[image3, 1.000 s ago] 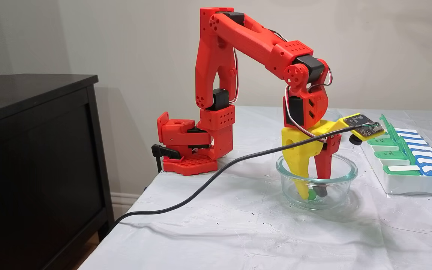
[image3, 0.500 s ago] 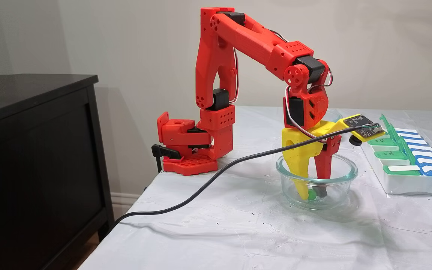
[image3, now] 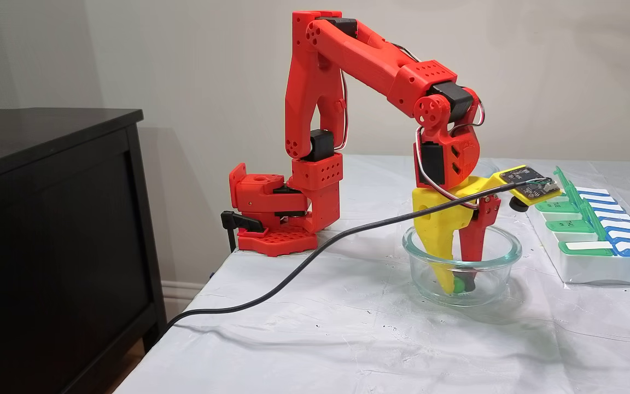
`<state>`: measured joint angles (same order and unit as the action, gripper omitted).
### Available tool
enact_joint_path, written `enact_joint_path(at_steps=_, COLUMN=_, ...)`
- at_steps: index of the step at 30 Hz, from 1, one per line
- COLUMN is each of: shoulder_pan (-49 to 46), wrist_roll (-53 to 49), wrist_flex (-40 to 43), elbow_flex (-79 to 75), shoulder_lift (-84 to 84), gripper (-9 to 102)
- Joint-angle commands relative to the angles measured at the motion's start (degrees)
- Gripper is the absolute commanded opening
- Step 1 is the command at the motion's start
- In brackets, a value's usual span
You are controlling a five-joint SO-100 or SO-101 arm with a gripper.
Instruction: Sort medicines into box.
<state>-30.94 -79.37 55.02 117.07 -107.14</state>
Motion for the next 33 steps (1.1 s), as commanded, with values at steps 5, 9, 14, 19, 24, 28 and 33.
enact_joint_path(at_steps=5, shoulder_pan=2.11, wrist_roll=3.87, wrist_flex=7.12, elbow_flex=-8.17, shoulder_lift=-11.87, gripper=0)
enact_joint_path(at_steps=9, shoulder_pan=3.6, wrist_roll=7.73, wrist_flex=13.18, elbow_flex=-19.16, shoulder_lift=-11.43, gripper=0)
enact_joint_path(at_steps=14, shoulder_pan=6.59, wrist_roll=15.12, wrist_flex=19.34, elbow_flex=-34.1, shoulder_lift=-6.42, gripper=0)
enact_joint_path(at_steps=19, shoulder_pan=13.27, wrist_roll=24.43, wrist_flex=21.71, elbow_flex=-41.48, shoulder_lift=-1.49, gripper=0)
enact_joint_path(at_steps=24, shoulder_pan=18.46, wrist_roll=31.99, wrist_flex=24.43, elbow_flex=-46.76, shoulder_lift=5.45, gripper=0)
enact_joint_path(at_steps=28, shoulder_pan=20.48, wrist_roll=35.6, wrist_flex=26.63, elbow_flex=-49.22, shoulder_lift=9.49, gripper=0)
enact_joint_path(at_steps=33, shoulder_pan=22.32, wrist_roll=38.58, wrist_flex=24.79, elbow_flex=-48.6, shoulder_lift=11.16, gripper=0)
